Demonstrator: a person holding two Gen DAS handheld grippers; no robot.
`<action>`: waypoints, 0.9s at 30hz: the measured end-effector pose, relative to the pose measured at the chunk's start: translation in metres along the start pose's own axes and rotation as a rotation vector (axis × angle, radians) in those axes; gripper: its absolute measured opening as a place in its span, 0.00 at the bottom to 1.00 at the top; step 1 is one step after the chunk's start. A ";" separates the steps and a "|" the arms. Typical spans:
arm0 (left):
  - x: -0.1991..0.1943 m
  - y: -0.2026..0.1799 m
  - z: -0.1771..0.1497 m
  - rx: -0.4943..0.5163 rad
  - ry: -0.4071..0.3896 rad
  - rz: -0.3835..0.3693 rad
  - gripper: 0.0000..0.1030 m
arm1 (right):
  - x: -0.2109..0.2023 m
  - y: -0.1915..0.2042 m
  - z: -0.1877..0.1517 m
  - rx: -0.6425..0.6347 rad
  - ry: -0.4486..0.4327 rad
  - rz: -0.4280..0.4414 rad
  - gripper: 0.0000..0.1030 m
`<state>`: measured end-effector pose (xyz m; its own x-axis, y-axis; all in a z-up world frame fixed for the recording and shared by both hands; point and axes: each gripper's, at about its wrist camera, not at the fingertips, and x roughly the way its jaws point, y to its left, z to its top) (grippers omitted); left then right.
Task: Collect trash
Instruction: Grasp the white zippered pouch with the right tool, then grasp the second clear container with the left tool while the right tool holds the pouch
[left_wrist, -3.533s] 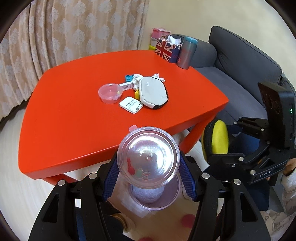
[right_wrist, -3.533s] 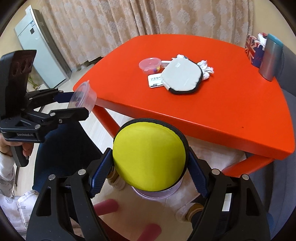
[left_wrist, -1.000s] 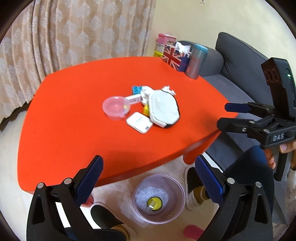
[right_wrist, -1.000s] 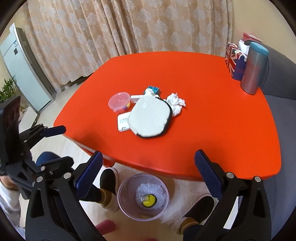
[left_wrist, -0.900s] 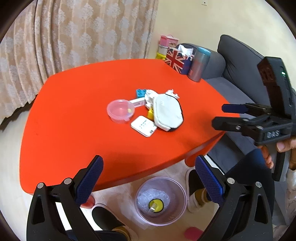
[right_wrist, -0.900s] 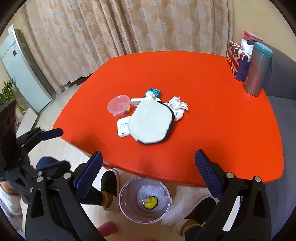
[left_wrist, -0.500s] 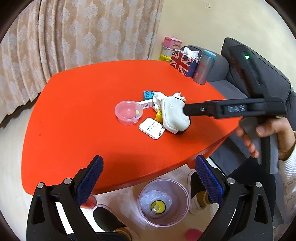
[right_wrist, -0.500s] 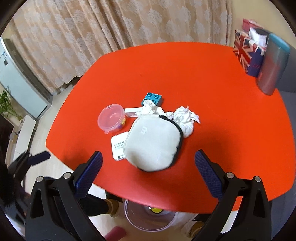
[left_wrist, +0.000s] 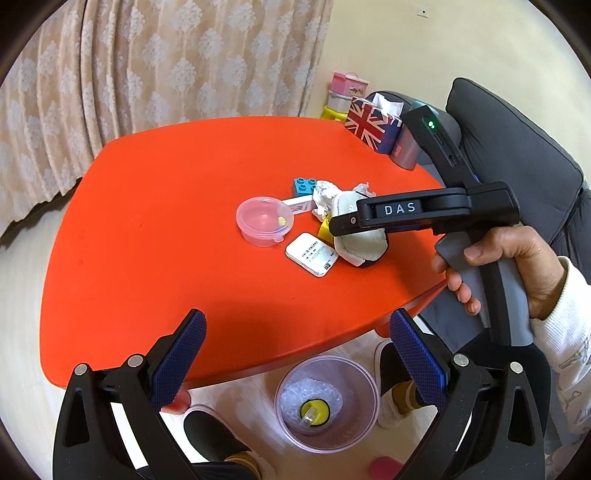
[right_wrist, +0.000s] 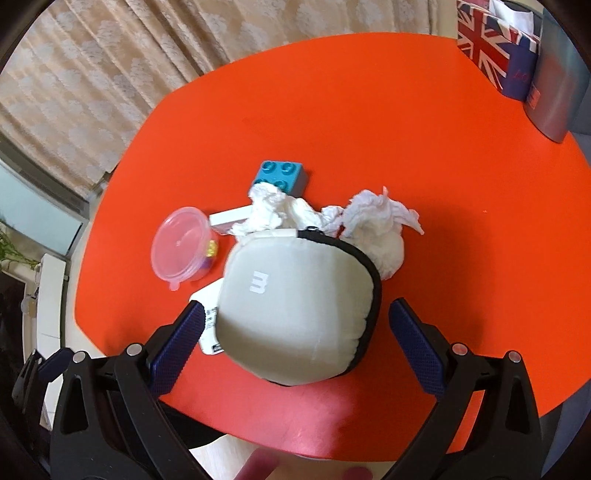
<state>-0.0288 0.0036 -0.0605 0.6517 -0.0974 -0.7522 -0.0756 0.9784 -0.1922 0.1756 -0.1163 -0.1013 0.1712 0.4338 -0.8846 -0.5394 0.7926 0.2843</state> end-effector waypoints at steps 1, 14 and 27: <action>0.001 0.001 0.000 -0.001 0.001 0.000 0.93 | 0.000 -0.001 0.000 0.002 -0.001 0.005 0.95; 0.004 0.001 0.000 -0.005 0.003 -0.010 0.93 | -0.009 -0.007 -0.007 -0.021 -0.030 -0.002 0.76; 0.008 -0.001 0.018 0.012 -0.004 0.000 0.93 | -0.069 -0.010 -0.019 -0.132 -0.136 0.004 0.76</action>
<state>-0.0097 0.0053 -0.0551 0.6550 -0.0962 -0.7495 -0.0672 0.9805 -0.1846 0.1535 -0.1624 -0.0500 0.2738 0.4976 -0.8231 -0.6422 0.7316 0.2287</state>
